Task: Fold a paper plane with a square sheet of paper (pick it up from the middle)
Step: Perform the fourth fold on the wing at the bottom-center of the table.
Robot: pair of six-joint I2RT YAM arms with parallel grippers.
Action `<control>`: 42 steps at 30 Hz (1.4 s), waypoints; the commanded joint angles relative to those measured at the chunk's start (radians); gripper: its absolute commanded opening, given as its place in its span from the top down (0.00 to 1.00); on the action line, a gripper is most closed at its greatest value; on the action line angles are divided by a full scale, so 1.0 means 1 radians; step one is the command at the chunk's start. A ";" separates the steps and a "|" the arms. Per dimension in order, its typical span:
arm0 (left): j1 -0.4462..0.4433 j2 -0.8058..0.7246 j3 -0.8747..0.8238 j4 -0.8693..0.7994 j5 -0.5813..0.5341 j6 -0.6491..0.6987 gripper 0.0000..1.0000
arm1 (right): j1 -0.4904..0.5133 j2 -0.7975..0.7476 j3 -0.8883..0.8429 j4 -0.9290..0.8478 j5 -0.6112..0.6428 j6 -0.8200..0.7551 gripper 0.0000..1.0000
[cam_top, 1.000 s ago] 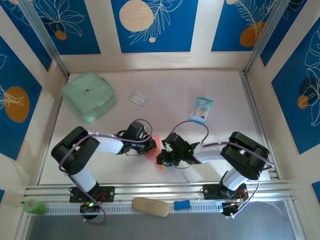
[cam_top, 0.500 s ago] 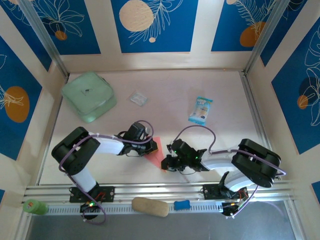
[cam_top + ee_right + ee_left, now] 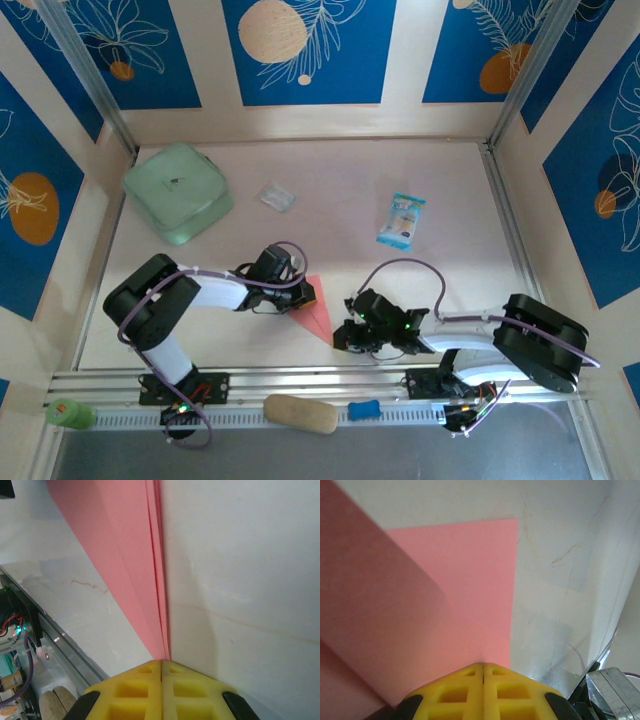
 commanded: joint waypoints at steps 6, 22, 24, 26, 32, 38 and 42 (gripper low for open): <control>0.011 0.036 -0.035 -0.042 -0.075 -0.006 0.98 | 0.000 -0.180 0.011 -0.299 0.030 0.001 0.93; 0.008 0.044 -0.024 -0.040 -0.062 -0.004 0.98 | -0.161 0.124 0.275 -0.175 -0.122 -0.125 0.94; 0.008 0.044 -0.021 -0.044 -0.062 -0.003 0.98 | -0.156 0.184 0.314 -0.189 -0.108 -0.117 0.95; 0.008 0.043 -0.022 -0.046 -0.060 0.000 0.98 | -0.148 0.228 0.337 -0.174 -0.108 -0.117 0.95; 0.008 0.055 -0.017 -0.043 -0.055 0.002 0.98 | -0.137 0.301 0.353 -0.159 -0.095 -0.116 0.96; 0.008 0.046 -0.013 -0.041 -0.050 0.009 0.98 | -0.128 0.326 0.206 -0.097 -0.082 -0.051 0.96; 0.008 0.024 0.013 -0.047 -0.035 0.029 0.97 | -0.123 0.307 0.107 -0.011 -0.083 0.014 0.96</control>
